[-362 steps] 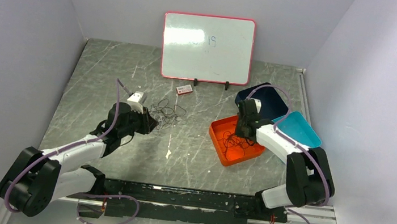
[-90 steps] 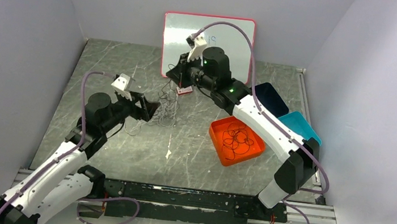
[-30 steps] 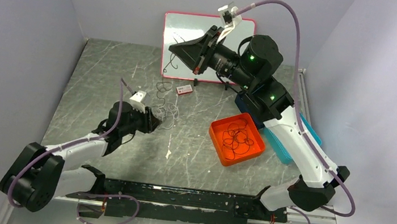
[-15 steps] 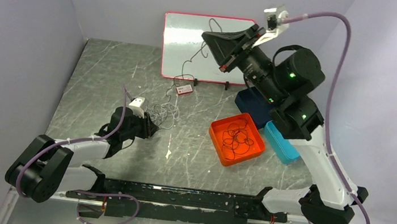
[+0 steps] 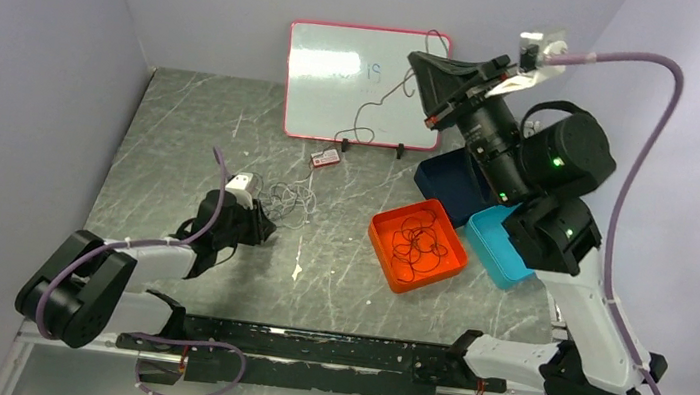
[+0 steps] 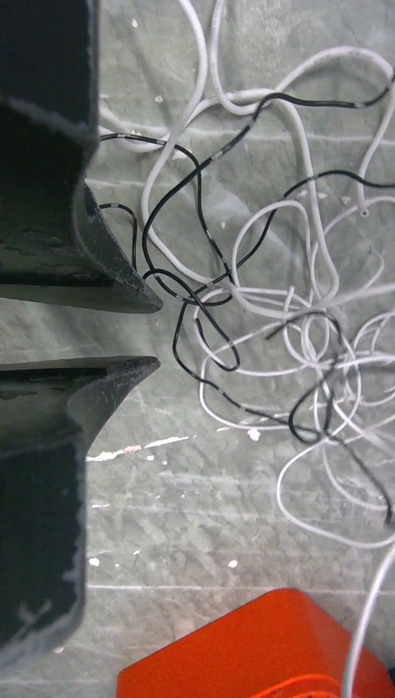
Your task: Untangle the cables
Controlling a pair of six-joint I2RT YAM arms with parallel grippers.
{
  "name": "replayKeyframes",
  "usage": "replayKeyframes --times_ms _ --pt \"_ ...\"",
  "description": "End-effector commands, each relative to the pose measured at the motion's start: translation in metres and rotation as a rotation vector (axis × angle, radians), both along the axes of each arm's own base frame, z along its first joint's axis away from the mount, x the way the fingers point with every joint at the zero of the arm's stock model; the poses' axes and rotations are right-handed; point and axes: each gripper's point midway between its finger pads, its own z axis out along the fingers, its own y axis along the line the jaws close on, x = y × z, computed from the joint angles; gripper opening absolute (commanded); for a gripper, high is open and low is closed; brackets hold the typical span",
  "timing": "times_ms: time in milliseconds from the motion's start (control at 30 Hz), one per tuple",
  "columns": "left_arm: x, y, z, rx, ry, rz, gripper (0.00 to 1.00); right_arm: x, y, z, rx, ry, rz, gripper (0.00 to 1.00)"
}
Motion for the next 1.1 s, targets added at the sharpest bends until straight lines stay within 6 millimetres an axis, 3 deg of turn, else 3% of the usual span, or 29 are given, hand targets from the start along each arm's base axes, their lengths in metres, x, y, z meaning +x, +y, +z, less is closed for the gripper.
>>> replayKeyframes --times_ms 0,267,533,767,1067 --pt "0.014 0.007 0.001 0.017 0.002 0.075 0.31 -0.006 -0.043 0.020 0.052 -0.081 -0.148 0.00" --pt "0.017 0.010 -0.005 0.034 0.031 0.106 0.30 -0.015 -0.095 0.032 0.097 -0.134 -0.328 0.00" --pt "0.019 0.010 -0.007 0.038 0.041 0.110 0.31 -0.022 -0.125 0.038 0.120 -0.155 -0.421 0.00" --pt "0.020 0.004 0.008 0.014 0.017 0.079 0.38 -0.010 -0.109 0.018 0.034 -0.094 -0.408 0.00" --pt "0.024 -0.001 0.063 -0.027 -0.092 0.055 0.57 0.005 -0.084 -0.013 -0.138 -0.007 -0.369 0.00"
